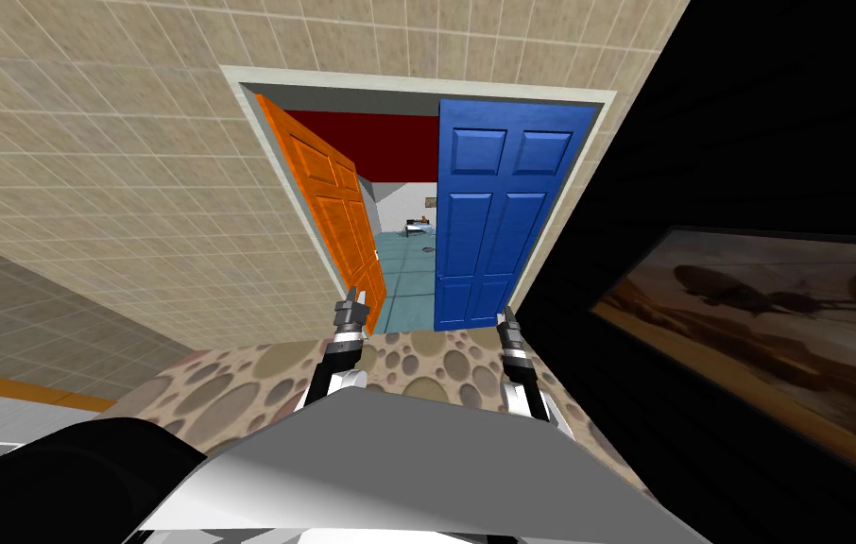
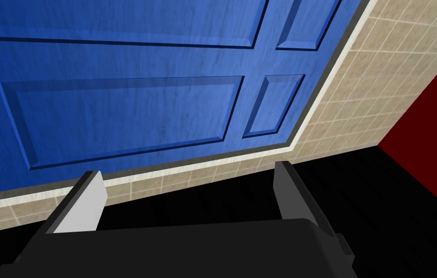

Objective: Push the door open

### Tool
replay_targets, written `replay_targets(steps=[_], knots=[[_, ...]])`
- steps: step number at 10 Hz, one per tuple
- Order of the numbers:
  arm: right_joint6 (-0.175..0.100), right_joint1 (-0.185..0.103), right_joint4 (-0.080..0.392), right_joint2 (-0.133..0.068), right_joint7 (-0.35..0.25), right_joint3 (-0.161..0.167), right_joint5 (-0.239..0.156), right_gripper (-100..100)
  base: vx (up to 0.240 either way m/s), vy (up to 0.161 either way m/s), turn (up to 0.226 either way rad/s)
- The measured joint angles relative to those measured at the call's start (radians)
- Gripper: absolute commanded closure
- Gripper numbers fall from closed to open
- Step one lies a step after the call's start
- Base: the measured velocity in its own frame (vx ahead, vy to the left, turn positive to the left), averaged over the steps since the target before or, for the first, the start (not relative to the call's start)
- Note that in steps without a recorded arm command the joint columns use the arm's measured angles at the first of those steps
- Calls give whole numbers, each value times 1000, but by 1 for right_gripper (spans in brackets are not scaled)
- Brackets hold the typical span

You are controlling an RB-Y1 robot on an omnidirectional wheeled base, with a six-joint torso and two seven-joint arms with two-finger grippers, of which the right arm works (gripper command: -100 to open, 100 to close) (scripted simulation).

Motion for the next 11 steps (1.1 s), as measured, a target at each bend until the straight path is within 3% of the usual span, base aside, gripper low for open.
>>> replay_targets(steps=[11], knots=[[-33,-120,300,18,-3,12,3,-100,99,26,44]])
